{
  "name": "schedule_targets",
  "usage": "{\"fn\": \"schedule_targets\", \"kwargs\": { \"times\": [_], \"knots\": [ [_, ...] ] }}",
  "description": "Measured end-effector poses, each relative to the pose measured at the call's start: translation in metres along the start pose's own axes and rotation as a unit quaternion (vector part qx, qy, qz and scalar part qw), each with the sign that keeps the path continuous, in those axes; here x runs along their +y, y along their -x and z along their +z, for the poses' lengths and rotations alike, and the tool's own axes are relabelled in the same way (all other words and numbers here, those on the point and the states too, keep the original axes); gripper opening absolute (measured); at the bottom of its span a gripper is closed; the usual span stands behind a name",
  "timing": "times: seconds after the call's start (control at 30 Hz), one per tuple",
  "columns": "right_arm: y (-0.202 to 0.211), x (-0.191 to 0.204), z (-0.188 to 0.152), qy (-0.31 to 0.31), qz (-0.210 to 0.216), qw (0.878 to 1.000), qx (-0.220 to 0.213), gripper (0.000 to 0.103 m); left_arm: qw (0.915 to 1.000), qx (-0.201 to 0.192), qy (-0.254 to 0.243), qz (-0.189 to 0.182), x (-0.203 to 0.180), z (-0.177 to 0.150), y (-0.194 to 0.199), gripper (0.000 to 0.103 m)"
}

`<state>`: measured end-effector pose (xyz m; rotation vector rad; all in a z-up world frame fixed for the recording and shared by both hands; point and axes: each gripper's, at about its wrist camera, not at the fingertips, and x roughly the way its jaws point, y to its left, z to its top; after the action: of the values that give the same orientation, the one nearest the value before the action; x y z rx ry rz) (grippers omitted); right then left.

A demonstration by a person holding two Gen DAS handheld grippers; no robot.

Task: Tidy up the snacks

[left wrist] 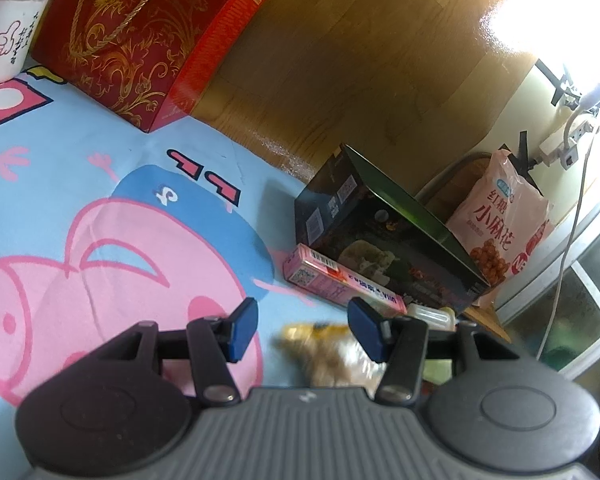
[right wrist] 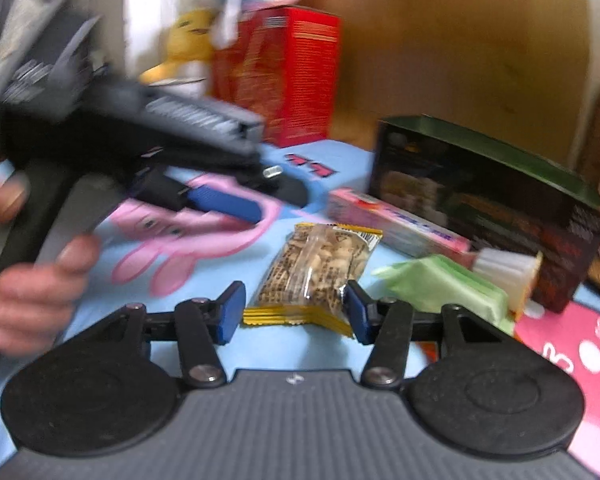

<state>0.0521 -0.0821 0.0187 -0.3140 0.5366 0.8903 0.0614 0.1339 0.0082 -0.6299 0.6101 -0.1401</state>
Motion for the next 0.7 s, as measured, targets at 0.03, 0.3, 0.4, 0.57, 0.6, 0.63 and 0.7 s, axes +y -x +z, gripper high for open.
{"fn": "schedule_targets", "kwargs": {
  "times": [0.03, 0.3, 0.4, 0.57, 0.6, 0.63, 0.7],
  "knots": [
    [0.005, 0.005, -0.003, 0.024, 0.014, 1.0, -0.002, 0.056, 1.0, 0.002, 0.0, -0.002, 0.0, 0.0, 0.0, 0.051],
    [0.048, 0.033, -0.038, 0.228, -0.003, 0.973, -0.042, 0.063, 0.9987, 0.034, -0.02, -0.033, -0.01, -0.005, -0.008, 0.056],
    [0.05, 0.023, -0.04, 0.212, -0.052, 0.975, -0.045, 0.072, 0.9984, 0.038, -0.025, -0.034, -0.011, -0.007, -0.01, 0.056],
    [0.057, 0.002, -0.042, 0.105, -0.079, 0.99, -0.04, 0.072, 0.9984, 0.039, -0.023, -0.032, -0.01, -0.006, -0.011, 0.056],
    [0.061, 0.0, -0.042, 0.079, -0.081, 0.993, -0.041, 0.072, 0.9984, 0.04, -0.023, -0.032, -0.01, -0.006, -0.011, 0.056],
    [0.065, -0.004, -0.043, 0.049, -0.081, 0.995, -0.043, 0.072, 0.9984, 0.04, -0.023, -0.033, -0.009, -0.006, -0.011, 0.056],
    [0.071, -0.012, -0.046, -0.009, -0.071, 0.997, -0.042, 0.071, 0.9984, 0.039, -0.023, -0.033, -0.01, -0.006, -0.011, 0.058]
  ]
}}
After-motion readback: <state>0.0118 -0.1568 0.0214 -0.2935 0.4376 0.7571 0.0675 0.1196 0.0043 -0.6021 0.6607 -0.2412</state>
